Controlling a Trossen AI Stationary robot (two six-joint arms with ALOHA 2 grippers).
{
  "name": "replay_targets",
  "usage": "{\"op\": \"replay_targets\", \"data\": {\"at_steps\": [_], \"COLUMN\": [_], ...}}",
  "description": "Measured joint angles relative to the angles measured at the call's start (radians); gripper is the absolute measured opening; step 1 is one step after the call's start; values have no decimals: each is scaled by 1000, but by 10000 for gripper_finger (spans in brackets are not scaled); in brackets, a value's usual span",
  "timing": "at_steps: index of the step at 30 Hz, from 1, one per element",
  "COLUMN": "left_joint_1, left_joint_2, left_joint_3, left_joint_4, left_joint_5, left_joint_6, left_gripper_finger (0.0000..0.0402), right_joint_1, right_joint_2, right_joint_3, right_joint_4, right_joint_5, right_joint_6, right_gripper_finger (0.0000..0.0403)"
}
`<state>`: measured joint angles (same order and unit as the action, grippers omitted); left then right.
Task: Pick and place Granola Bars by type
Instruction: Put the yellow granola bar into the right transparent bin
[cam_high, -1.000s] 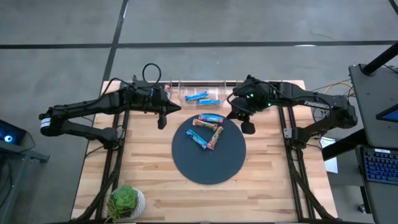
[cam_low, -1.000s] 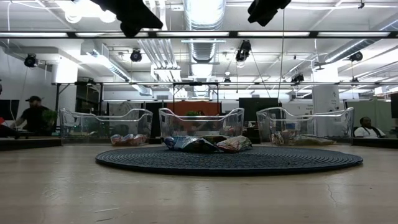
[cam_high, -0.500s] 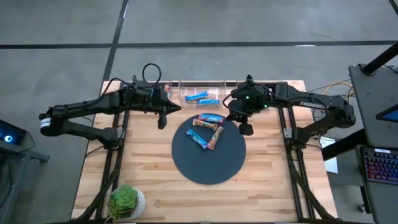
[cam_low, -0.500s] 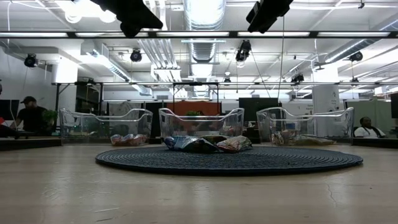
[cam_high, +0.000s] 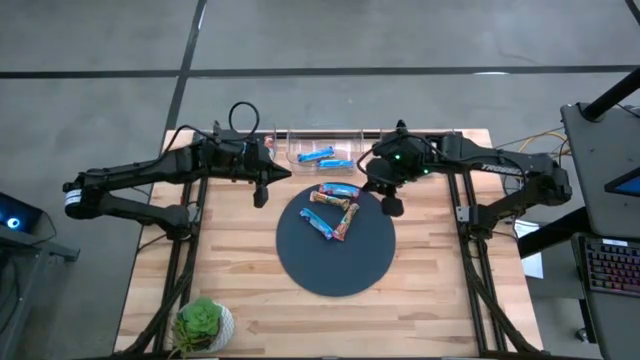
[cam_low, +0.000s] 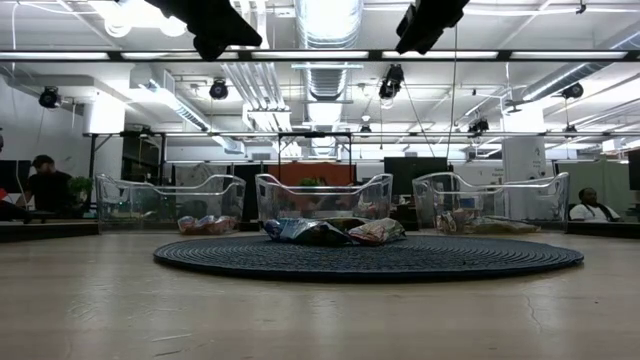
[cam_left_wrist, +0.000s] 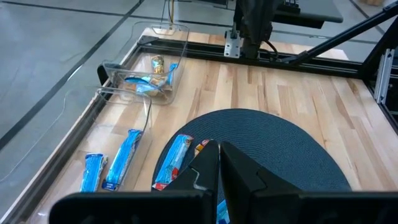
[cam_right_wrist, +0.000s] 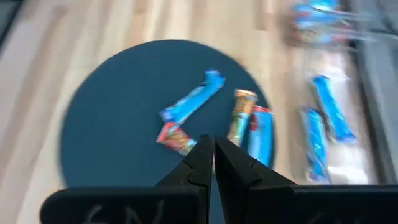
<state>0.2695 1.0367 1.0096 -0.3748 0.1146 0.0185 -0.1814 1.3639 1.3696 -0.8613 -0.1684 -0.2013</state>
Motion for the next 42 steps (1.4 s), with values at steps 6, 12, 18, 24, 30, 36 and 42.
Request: {"op": "replay_targets", "data": {"at_steps": [6, 12, 18, 24, 30, 36, 42], "left_joint_1": [0, 0, 0, 0, 0, 0, 0], "left_joint_2": [0, -1, -1, -1, -1, -1, -1], "left_joint_3": [0, 0, 0, 0, 0, 0, 0], "left_joint_4": [0, -3, -4, -5, -9, -9, -10], "left_joint_5": [0, 0, 0, 0, 0, -1, -1], "left_joint_6": [7, 7, 8, 8, 11, 13, 13], "left_gripper_finger": [0, 0, 0, 0, 0, 0, 0], "right_joint_1": [-14, -13, -19, -27, -41, -69, -93], "right_joint_2": [74, 190, 281, 367, 430, 489, 519], "right_joint_3": [-3, -3, -3, -3, 24, 111, 129], "right_joint_4": [14, 17, 48, 93, 104, 102, 109], "right_joint_5": [68, 67, 67, 64, 58, 55, 35], "right_joint_6": [93, 124, 131, 165, 182, 179, 165], "right_gripper_finger": [27, 89, 150, 194, 210, 210, 210]}}
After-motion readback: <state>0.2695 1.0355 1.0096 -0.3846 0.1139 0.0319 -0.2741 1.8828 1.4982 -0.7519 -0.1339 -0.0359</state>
